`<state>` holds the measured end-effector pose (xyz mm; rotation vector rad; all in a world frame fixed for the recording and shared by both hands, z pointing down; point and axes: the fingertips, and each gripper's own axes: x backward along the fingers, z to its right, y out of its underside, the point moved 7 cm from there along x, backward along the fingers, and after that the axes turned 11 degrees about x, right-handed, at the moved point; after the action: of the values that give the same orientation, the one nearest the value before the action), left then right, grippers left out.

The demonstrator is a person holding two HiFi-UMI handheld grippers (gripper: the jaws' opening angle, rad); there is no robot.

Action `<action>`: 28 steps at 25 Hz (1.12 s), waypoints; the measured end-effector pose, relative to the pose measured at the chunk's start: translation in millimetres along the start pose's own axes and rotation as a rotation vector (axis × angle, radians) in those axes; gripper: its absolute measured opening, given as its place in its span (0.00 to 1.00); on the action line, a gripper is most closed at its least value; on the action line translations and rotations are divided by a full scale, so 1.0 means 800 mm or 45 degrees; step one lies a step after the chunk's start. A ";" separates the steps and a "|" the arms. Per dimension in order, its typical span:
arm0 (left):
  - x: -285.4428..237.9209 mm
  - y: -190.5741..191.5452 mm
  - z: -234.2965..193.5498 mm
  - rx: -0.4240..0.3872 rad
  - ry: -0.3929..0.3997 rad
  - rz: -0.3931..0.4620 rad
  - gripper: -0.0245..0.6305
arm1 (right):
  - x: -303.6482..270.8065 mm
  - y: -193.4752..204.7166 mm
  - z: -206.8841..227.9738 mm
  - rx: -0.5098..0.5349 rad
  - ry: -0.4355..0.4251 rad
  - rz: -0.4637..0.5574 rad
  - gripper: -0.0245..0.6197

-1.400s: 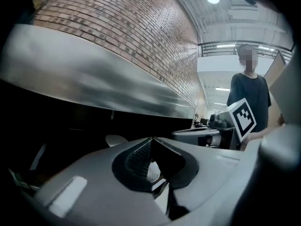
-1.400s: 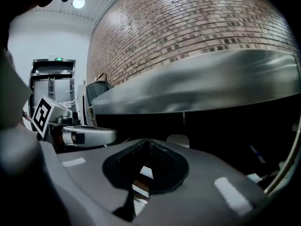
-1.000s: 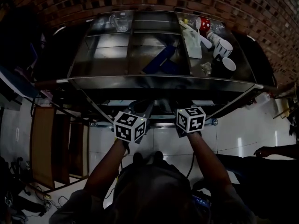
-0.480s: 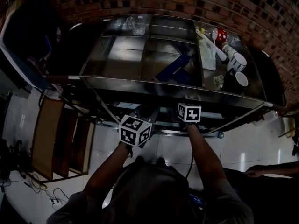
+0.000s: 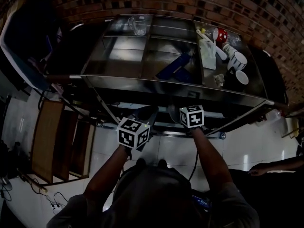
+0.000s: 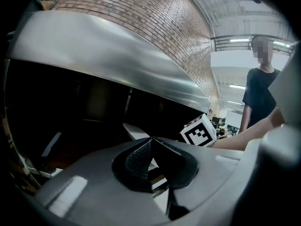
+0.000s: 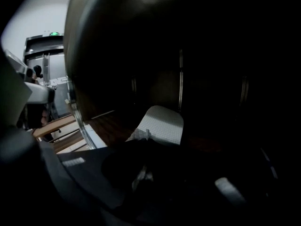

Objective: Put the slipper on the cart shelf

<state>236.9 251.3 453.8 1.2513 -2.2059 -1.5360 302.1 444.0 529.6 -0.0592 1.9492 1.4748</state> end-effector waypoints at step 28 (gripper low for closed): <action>-0.002 0.003 0.037 0.020 0.073 0.044 0.05 | 0.134 -0.020 -0.038 0.033 -0.103 0.162 0.05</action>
<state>220.2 273.4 442.6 1.2392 -2.1965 -1.4541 211.8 450.1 462.3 0.1363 1.9364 1.5093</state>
